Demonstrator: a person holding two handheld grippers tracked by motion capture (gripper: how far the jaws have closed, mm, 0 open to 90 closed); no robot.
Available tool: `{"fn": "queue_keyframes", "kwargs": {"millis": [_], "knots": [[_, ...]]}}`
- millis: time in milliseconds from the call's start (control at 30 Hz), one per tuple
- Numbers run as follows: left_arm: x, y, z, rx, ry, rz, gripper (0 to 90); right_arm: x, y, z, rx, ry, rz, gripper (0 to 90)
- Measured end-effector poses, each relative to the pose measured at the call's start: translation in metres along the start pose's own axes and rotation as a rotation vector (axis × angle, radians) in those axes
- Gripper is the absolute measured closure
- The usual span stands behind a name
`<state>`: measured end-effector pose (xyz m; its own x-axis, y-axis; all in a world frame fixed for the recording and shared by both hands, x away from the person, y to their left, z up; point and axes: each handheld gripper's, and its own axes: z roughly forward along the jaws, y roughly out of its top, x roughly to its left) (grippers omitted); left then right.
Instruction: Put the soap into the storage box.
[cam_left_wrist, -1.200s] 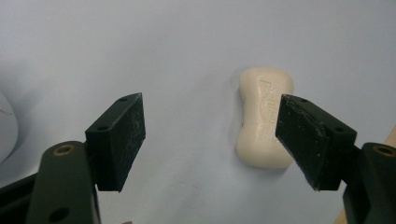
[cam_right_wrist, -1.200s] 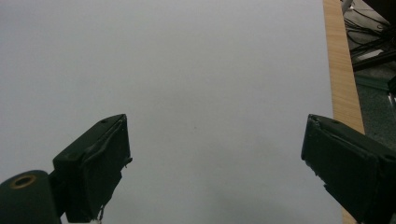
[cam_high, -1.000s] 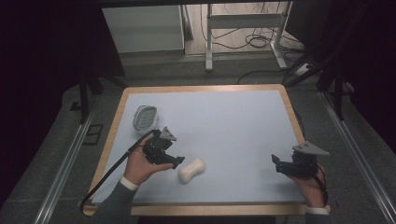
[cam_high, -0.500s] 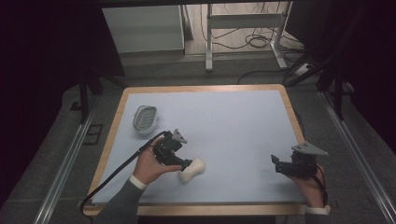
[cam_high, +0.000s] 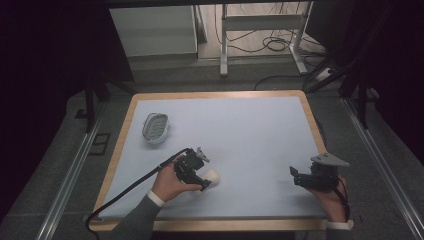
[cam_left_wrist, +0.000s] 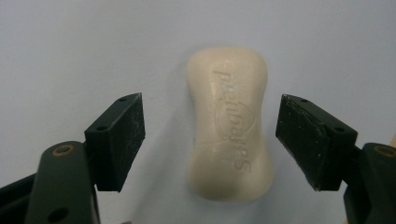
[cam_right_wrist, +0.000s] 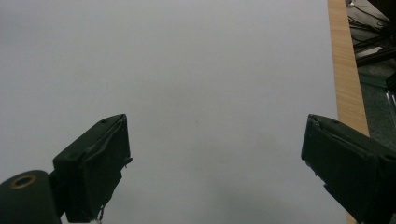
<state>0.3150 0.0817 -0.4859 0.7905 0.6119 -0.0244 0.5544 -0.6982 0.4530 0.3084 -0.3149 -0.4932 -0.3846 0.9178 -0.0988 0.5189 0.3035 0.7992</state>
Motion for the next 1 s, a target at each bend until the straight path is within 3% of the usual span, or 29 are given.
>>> {"fn": "queue_keyframes", "kwargs": {"millis": [400,700,867,1000], "knots": [[-0.006,-0.001,0.016,0.048,0.015,0.013,29.6,0.0,-0.001,0.0,0.004,-0.004,-0.004,7.8],[-0.008,-0.002,0.023,0.073,0.015,0.011,37.3,0.0,-0.001,0.0,0.005,-0.007,-0.005,7.8],[-0.009,-0.002,0.024,0.075,-0.001,0.012,48.1,-0.001,-0.001,0.0,0.003,-0.008,-0.002,7.8],[-0.008,-0.002,0.023,0.077,-0.006,0.011,49.0,-0.001,-0.001,-0.001,0.004,-0.009,0.001,7.8]]}}
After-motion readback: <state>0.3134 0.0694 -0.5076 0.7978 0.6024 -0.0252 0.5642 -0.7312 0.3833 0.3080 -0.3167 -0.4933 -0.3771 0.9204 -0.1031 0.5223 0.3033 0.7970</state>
